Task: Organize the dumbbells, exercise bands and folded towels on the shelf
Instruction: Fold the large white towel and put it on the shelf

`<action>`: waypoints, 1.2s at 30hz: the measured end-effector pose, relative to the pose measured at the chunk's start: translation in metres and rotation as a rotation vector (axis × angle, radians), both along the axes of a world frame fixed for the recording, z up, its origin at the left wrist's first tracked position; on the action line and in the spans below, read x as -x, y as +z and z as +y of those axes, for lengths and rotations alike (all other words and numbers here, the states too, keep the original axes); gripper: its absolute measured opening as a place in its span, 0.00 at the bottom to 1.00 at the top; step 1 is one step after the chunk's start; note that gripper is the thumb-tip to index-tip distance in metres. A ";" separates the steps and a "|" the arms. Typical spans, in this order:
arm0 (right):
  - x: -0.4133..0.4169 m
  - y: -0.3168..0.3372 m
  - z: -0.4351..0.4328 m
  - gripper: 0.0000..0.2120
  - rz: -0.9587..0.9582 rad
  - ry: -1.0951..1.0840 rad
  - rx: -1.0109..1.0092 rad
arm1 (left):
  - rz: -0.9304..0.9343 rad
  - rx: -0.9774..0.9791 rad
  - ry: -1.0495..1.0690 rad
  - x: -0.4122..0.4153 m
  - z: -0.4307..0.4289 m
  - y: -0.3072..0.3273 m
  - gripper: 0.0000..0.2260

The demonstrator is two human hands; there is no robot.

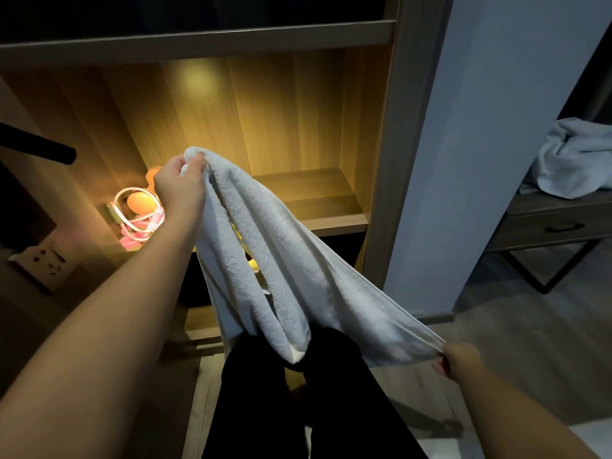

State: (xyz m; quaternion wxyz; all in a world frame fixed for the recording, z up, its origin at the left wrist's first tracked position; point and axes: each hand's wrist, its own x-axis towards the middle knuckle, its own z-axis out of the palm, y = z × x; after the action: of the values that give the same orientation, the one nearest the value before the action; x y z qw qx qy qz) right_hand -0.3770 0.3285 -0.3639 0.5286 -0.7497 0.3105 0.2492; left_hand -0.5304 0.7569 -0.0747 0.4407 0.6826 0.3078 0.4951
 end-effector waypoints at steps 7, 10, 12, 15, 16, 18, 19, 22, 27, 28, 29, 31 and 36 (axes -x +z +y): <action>0.007 0.006 -0.003 0.06 -0.295 0.652 0.506 | 0.028 0.023 0.054 0.007 0.002 -0.006 0.10; 0.004 0.002 -0.009 0.09 -0.309 0.786 0.697 | 0.029 0.035 0.063 0.009 0.001 -0.008 0.09; 0.005 0.005 -0.011 0.11 -0.299 0.783 0.774 | 0.026 0.031 0.060 0.010 -0.001 -0.008 0.08; 0.004 0.009 -0.011 0.12 -0.280 0.752 0.784 | 0.040 -0.001 0.040 0.009 -0.007 -0.008 0.06; 0.003 0.009 -0.010 0.12 -0.273 0.738 0.774 | 0.044 -0.012 0.026 0.008 -0.008 -0.007 0.05; 0.002 0.013 -0.006 0.14 -0.271 0.703 0.745 | 0.053 -0.035 -0.005 0.007 -0.013 -0.005 0.05; 0.002 0.016 -0.002 0.14 -0.264 0.705 0.723 | 0.063 -0.065 -0.031 0.006 -0.016 -0.003 0.06; -0.002 0.038 0.026 0.13 -0.279 0.786 0.593 | 0.116 -0.208 -0.150 0.000 -0.029 0.001 0.09; 0.005 0.118 0.114 0.15 -0.624 0.788 0.031 | 0.243 -0.390 -0.406 -0.008 -0.057 0.006 0.11; 0.011 0.143 0.131 0.16 -0.705 0.817 -0.079 | 0.270 -0.427 -0.466 -0.007 -0.061 0.007 0.11; 0.017 0.170 0.147 0.18 -0.758 0.850 -0.201 | 0.300 -0.469 -0.515 -0.006 -0.062 0.007 0.11; 0.029 0.216 0.169 0.21 -0.813 0.947 -0.406 | 0.369 -0.530 -0.611 -0.001 -0.062 0.009 0.10; 0.046 0.274 0.195 0.17 -0.848 1.175 -0.548 | 0.506 -0.581 -0.748 0.013 -0.055 0.011 0.15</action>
State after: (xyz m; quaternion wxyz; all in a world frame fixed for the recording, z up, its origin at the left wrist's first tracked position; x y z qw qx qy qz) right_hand -0.4231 0.5235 -0.0896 0.5500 -0.6652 -0.4396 0.2484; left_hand -0.5439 0.7018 -0.0640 0.2918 0.9376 -0.0094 0.1890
